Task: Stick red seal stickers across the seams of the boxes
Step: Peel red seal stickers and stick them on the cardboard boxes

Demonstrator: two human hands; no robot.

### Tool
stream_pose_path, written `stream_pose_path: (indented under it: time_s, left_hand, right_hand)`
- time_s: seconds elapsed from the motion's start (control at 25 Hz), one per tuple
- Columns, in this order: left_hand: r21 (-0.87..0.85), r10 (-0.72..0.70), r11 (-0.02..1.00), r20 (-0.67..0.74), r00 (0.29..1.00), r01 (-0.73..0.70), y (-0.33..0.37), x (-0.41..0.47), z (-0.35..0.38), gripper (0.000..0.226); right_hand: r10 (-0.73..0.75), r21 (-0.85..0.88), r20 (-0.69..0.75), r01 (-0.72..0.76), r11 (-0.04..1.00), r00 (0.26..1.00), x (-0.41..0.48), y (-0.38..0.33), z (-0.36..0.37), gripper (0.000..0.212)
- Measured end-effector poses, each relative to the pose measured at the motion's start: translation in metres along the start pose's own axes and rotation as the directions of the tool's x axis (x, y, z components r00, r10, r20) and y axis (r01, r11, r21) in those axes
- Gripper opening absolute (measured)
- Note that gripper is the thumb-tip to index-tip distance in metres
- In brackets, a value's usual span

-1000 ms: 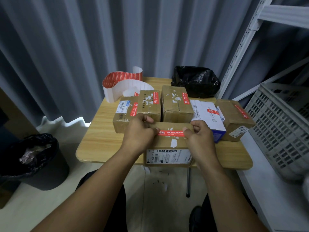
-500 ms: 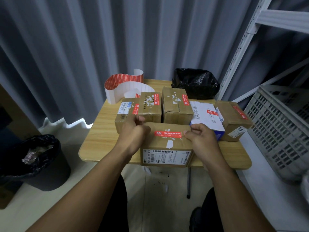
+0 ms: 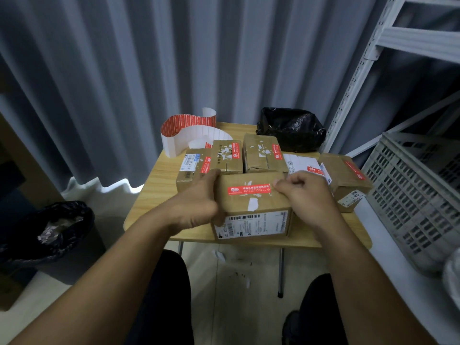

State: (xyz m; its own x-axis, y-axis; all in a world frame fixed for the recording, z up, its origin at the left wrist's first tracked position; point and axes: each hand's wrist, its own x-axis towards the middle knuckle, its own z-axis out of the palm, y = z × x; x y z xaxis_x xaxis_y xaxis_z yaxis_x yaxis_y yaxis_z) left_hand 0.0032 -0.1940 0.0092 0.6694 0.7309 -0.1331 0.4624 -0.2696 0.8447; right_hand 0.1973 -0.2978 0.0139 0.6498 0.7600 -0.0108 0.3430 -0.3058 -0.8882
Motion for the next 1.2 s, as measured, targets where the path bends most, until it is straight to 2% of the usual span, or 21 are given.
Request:
stream_pose_path:
  time_s: [0.08, 0.16, 0.44, 0.56, 0.72, 0.88, 1.0, 1.2]
  left_hand:
    - [-0.018, -0.002, 1.000, -0.001, 1.000, 0.002, 0.008, -0.007, -0.014, 0.100]
    - [-0.102, 0.009, 0.995, -0.021, 1.000, -0.011, 0.016, -0.015, -0.030, 0.086]
    - [-0.295, -0.014, 0.953, -0.249, 0.968, -0.062, 0.020, -0.023, -0.081, 0.077]
    - [-0.314, -0.062, 0.946, -0.413, 0.909, -0.078, 0.008, -0.013, -0.099, 0.097]
    - [-0.208, -0.130, 0.978, -0.637, 0.759, -0.006, -0.010, 0.004, -0.108, 0.113]
    - [-0.090, -0.117, 0.993, -0.755, 0.645, 0.075, -0.027, 0.019, -0.101, 0.103]
    - [-0.099, -0.142, 0.990, -0.771, 0.620, 0.103, -0.044, 0.029, -0.099, 0.099]
    - [-0.124, -0.192, 0.981, -0.752, 0.631, 0.151, -0.075, 0.045, -0.098, 0.097]
  right_hand:
    - [-0.085, -0.018, 0.023, 0.085, 0.996, 0.996, 0.001, -0.026, -0.005, 0.021]
    - [-0.165, -0.020, 0.021, 0.165, 0.986, 0.986, 0.006, -0.052, -0.003, 0.023]
    - [-0.332, -0.018, 0.046, 0.333, 0.943, 0.942, 0.042, -0.111, 0.044, 0.026]
    - [-0.345, 0.016, 0.051, 0.344, 0.939, 0.937, 0.064, -0.123, 0.076, 0.028]
    - [-0.363, -0.033, 0.072, 0.366, 0.930, 0.929, 0.090, -0.136, 0.120, 0.024]
    - [-0.329, -0.011, 0.186, 0.337, 0.941, 0.926, 0.111, -0.141, 0.159, 0.018]
    - [-0.269, 0.000, 0.265, 0.279, 0.960, 0.926, 0.125, -0.136, 0.184, 0.007]
    - [-0.178, -0.010, 0.375, 0.196, 0.981, 0.910, 0.145, -0.122, 0.213, 0.017]
